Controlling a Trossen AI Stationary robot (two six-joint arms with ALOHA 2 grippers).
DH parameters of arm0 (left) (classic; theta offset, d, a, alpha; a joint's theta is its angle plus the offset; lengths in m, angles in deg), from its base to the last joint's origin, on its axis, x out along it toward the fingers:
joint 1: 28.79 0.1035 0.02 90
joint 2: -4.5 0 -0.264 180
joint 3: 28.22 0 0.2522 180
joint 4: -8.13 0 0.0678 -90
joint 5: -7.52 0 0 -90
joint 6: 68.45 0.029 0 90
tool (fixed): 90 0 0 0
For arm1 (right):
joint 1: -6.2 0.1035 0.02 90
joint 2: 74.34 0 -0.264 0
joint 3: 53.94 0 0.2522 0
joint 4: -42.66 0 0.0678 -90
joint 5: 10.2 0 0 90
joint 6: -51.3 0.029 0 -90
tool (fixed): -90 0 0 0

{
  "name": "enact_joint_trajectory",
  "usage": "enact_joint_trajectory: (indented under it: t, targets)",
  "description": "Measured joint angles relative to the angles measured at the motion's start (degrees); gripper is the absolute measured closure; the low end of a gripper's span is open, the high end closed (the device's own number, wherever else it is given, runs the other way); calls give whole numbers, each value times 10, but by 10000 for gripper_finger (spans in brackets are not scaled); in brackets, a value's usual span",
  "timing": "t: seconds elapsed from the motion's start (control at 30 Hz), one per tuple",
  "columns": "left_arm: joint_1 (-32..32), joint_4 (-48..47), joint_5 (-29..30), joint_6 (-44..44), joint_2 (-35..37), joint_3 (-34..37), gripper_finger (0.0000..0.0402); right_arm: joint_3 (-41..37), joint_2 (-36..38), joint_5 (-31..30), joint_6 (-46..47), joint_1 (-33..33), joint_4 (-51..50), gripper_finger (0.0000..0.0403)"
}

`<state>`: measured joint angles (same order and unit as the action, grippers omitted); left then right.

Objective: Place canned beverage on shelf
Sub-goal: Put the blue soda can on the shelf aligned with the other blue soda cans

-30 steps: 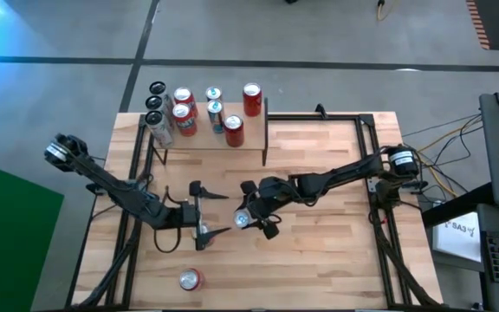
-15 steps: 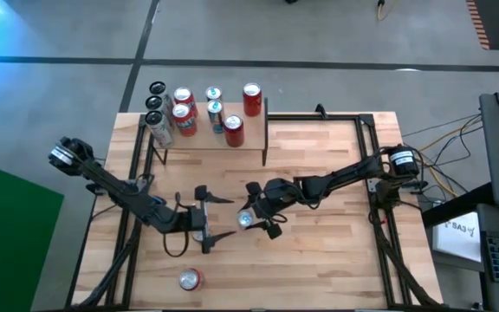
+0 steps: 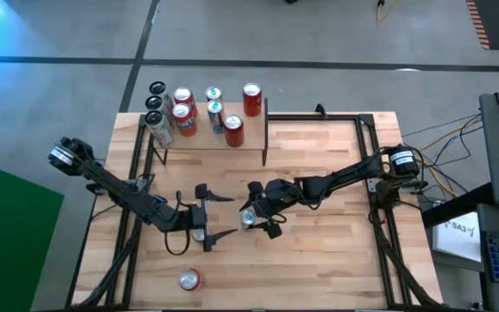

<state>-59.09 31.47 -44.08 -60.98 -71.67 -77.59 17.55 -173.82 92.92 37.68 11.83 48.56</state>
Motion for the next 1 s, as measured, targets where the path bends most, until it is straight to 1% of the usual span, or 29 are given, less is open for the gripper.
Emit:
enact_joint_trajectory:
  t: [0.23, 0.57, 0.77, 0.93, 1.0]
  targets:
    - [2, 1, 0, -3, 0, 0, 16, 0, 15, -1, 2, 0, -5, 93]
    - [12, 3, -5, -32, -11, 0, 16, 0, 102, 2, 12, 4, -70, 96]
    - [40, 4, -40, -69, -37, -3, 16, 0, 158, 3, 19, 14, -124, 96]
    - [59, 3, -95, -61, -76, -29, 16, 0, 194, 3, 27, 22, -164, 104]
    - [65, 1, -99, -51, -95, -37, 16, 0, 206, 3, 28, 26, -176, 106]
